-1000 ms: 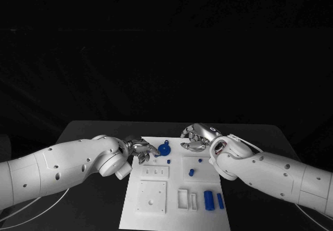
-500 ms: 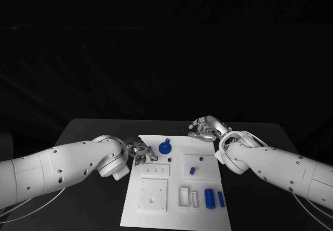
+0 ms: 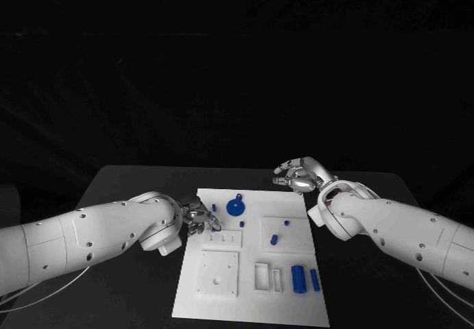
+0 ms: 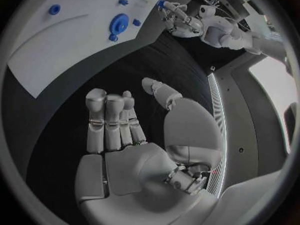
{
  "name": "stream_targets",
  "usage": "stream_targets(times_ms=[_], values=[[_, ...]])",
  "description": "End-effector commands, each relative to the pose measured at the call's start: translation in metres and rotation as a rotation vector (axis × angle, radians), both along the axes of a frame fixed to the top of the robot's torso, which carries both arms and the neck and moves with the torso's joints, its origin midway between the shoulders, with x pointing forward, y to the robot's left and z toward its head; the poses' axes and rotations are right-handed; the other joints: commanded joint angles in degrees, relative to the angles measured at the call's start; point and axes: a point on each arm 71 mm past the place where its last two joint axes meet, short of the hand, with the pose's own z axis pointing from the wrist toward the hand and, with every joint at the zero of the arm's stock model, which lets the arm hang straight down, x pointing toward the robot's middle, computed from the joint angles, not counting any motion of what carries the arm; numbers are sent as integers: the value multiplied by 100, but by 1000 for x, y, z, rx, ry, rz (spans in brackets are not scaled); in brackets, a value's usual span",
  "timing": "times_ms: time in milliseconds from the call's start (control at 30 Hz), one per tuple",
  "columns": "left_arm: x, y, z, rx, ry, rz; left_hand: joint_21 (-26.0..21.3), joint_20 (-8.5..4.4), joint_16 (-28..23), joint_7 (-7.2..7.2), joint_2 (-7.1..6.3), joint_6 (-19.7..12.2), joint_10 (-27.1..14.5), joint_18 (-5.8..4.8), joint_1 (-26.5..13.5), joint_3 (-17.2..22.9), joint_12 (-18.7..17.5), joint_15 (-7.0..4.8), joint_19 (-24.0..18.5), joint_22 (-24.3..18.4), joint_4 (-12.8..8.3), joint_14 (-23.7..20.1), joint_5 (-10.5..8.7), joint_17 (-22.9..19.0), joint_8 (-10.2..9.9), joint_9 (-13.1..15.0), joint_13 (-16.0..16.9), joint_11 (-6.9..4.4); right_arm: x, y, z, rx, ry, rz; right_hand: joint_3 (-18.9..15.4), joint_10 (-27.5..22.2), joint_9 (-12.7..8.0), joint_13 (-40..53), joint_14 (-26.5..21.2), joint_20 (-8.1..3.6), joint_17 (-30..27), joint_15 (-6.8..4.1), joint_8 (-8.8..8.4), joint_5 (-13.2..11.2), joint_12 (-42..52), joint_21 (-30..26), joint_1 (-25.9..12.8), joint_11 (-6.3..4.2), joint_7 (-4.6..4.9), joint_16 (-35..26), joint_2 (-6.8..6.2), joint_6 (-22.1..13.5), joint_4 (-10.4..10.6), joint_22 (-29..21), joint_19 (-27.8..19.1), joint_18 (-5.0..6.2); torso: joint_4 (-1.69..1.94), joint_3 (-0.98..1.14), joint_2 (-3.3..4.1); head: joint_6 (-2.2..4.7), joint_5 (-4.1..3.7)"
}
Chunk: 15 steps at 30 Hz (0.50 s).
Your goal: Assemble the parts on the task board
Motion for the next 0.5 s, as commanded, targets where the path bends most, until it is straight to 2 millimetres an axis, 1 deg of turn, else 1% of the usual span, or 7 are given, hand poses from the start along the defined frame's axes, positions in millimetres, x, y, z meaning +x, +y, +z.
stream_targets(times_ms=[33,100,167,400,433,500], values=[[-1,-4,-3,37,0,-36,25,-855,53,-401,61,815,-6,44,-27,24,73,-264,63,15,17,203,33,11,140,1342,26,-66,-1,2,2,27,-9,15,-31,-43,-8,-14,-17,9,-5,2,-35,49,-9,-37,3,9,14,-31,66,-24,-23,-4,-22,576,7,-3,-3,-38,5],[0,-6,-6,41,1,-39,31,-855,87,-410,72,838,-10,49,-49,24,125,-270,72,23,21,208,41,15,148,1380,43,-72,-1,2,2,28,-11,16,-38,-45,-9,-21,-16,12,-4,2,-34,77,-5,-41,-4,9,14,-34,71,-24,-28,-2,-21,576,9,-2,-2,-47,5],[-1,-8,-8,46,0,-44,35,-855,111,-415,78,850,-17,55,-61,31,169,-276,78,31,18,209,91,15,154,1408,56,-78,-1,2,3,28,-11,17,-47,-46,-10,-29,-15,15,-3,3,-33,113,-1,-45,-10,10,14,-36,74,-25,-35,0,-19,576,10,-3,-5,-66,8],[0,-14,-11,73,-17,-65,62,-859,228,-445,85,913,-25,79,-108,41,355,-306,129,61,15,250,207,21,194,1514,107,-104,-1,2,3,27,-11,15,-64,-51,-13,-52,-11,20,2,3,-31,205,12,-56,-20,10,15,-42,87,-25,-55,6,-13,576,-4,0,-4,-105,7],[1,-15,-12,80,-20,-70,67,-860,242,-450,84,922,-27,83,-110,43,381,-310,139,66,16,256,218,20,201,1528,114,-109,-1,2,3,27,-11,14,-67,-51,-13,-56,-10,21,3,3,-31,220,15,-58,-21,10,15,-43,88,-25,-58,7,-12,576,2,-1,-6,-120,1],[1,-17,-12,88,-25,-76,76,-862,263,-458,79,936,-32,91,-114,49,425,-319,156,73,16,267,266,18,211,1551,124,-117,-1,2,3,27,-12,14,-71,-53,-14,-62,-10,22,4,3,-30,246,18,-61,-25,10,15,-44,90,-25,-62,9,-10,576,3,1,-7,-123,0]])
